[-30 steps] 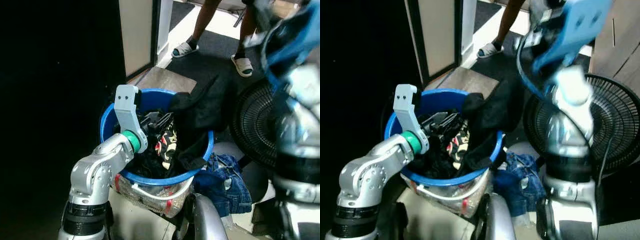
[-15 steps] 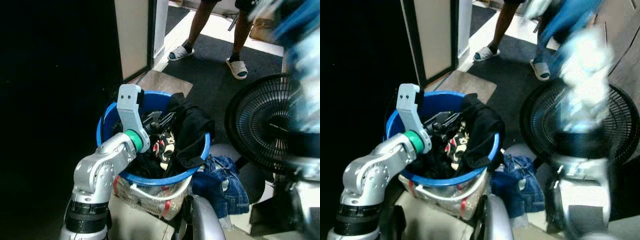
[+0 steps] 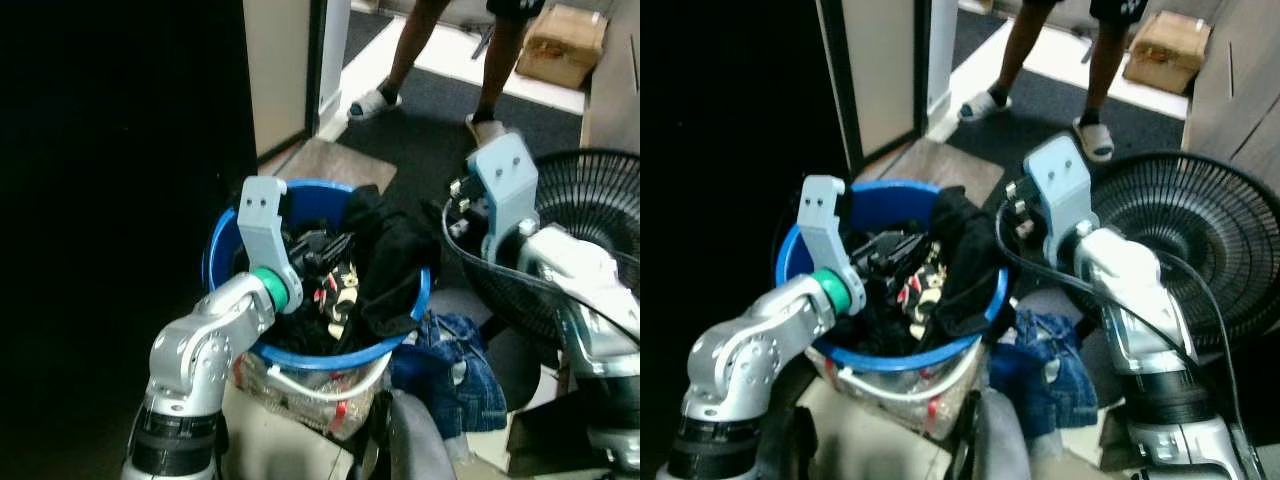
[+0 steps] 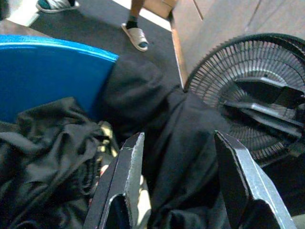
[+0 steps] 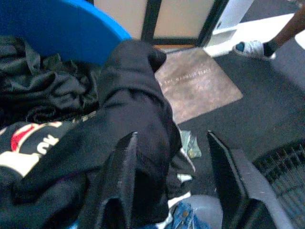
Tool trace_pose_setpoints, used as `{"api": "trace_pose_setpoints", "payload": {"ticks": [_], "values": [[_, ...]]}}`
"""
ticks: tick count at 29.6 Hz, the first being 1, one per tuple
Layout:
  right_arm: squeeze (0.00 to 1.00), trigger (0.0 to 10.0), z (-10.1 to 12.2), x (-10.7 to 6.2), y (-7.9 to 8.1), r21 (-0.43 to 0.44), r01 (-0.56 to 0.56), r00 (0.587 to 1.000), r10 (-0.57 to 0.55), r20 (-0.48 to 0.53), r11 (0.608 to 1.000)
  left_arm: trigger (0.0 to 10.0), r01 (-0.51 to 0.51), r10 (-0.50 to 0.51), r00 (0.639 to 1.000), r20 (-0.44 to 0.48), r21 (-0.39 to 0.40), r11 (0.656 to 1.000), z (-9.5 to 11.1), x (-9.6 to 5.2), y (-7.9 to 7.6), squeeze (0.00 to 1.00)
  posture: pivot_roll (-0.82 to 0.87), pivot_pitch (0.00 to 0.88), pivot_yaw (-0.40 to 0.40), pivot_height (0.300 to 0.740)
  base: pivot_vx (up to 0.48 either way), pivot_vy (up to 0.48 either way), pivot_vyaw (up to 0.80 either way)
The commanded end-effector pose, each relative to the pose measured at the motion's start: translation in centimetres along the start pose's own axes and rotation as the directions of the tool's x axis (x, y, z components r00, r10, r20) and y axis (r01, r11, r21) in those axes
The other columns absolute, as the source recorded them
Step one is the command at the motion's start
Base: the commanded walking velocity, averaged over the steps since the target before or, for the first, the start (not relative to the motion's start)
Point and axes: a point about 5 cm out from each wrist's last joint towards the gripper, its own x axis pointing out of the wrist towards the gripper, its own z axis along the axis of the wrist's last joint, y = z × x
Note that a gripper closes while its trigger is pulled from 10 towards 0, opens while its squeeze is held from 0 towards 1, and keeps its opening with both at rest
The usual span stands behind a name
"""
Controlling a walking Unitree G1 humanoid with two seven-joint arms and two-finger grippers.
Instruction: Clothes washing
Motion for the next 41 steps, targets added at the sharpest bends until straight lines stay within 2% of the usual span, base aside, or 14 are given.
{"api": "trace_pose_setpoints", "payload": {"ticks": [1,5,7,12,15,18,19,20,28,31,33,34,36,41], "values": [[1.00,10.0,-0.3,-0.3,0.1,-0.001,-0.017,1.000,0.017,-0.018,1.000,10.0,0.007,-0.008,1.000,-0.028,-0.012,1.000,-0.7,0.0,-0.1,0.00,0.02,0.249,0.006,0.561,0.000,0.000,0.00],[1.00,10.0,-1.1,-0.2,0.1,0.012,-0.019,0.999,0.019,-0.039,1.000,10.0,0.011,-0.011,0.999,-0.031,-0.012,1.000,-0.8,0.0,-0.2,0.00,0.02,0.254,0.010,0.561,0.000,0.000,0.00],[1.00,10.0,-2.2,0.4,1.0,0.051,-0.055,0.997,0.057,-0.043,0.997,10.0,0.013,-0.014,0.999,-0.038,-0.013,1.000,-0.9,0.1,-0.2,0.00,0.03,0.260,0.014,0.561,0.000,0.000,0.00],[1.00,10.0,-1.3,0.9,2.0,0.062,-0.130,0.991,0.128,0.027,0.990,10.0,0.008,-0.009,0.999,-0.033,-0.011,1.000,-0.6,0.0,-0.1,0.00,0.04,0.262,0.013,0.561,0.000,0.000,0.00],[1.00,10.0,-1.1,1.0,2.2,0.071,-0.147,0.989,0.145,0.033,0.987,10.0,0.006,-0.006,0.999,-0.031,-0.010,1.000,-0.5,-0.1,-0.1,0.00,0.04,0.262,0.013,0.561,0.000,0.000,0.00],[1.00,10.0,-1.2,1.4,3.0,0.066,-0.204,0.979,0.203,0.009,0.977,10.0,0.001,-0.001,1.000,-0.025,-0.008,1.000,-0.3,-0.3,0.0,0.00,0.04,0.256,0.011,0.561,0.000,0.000,0.00],[0.95,10.0,-1.2,1.5,3.3,0.053,-0.213,0.977,0.213,0.004,0.976,10.0,-0.002,0.001,1.000,-0.018,-0.011,1.000,0.0,-0.3,0.0,0.00,0.05,0.255,0.010,0.561,0.000,0.000,0.00],[0.00,10.0,-1.2,1.5,3.4,0.042,-0.211,0.977,0.212,-0.001,0.977,10.0,-0.004,0.004,1.000,-0.010,-0.014,1.000,0.2,-0.4,0.1,0.00,0.05,0.255,0.010,0.561,0.000,0.000,0.00],[0.00,10.0,-1.5,1.7,3.4,0.033,-0.191,0.981,0.192,-0.009,0.981,10.0,-0.016,0.015,1.000,0.004,0.012,1.000,0.9,-0.7,0.5,0.00,0.05,0.252,0.010,0.561,0.000,0.000,0.00],[0.00,10.0,-1.7,1.6,3.3,0.032,-0.188,0.982,0.188,-0.009,0.982,10.0,-0.030,0.025,0.997,0.078,0.072,0.997,4.0,-1.4,1.2,0.00,0.05,0.247,0.012,0.561,0.000,0.000,0.00],[0.00,10.0,-1.7,1.6,3.3,0.032,-0.188,0.982,0.188,-0.009,0.982,10.0,-0.030,0.025,0.997,0.078,0.072,0.997,4.0,-1.4,1.2,0.00,0.05,0.247,0.012,0.561,0.000,0.000,0.00],[0.00,10.0,-1.8,1.6,3.4,0.033,-0.190,0.982,0.190,-0.009,0.981,10.0,-0.020,0.011,0.995,0.101,0.094,0.995,5.3,-1.5,1.3,0.00,0.05,0.245,0.012,0.561,0.000,0.000,0.00],[0.00,10.0,-1.9,1.5,3.7,0.035,-0.205,0.979,0.205,-0.010,0.978,10.0,0.000,-0.014,0.993,0.115,0.117,0.993,6.4,-1.7,1.1,0.00,0.06,0.238,0.013,0.561,0.000,0.000,0.00],[0.00,10.0,-2.1,1.4,4.1,0.040,-0.215,0.976,0.216,-0.015,0.976,10.0,0.014,-0.026,0.994,0.104,0.115,0.993,5.9,-1.6,0.8,0.00,0.05,0.233,0.013,0.561,0.000,0.000,0.00]]}}
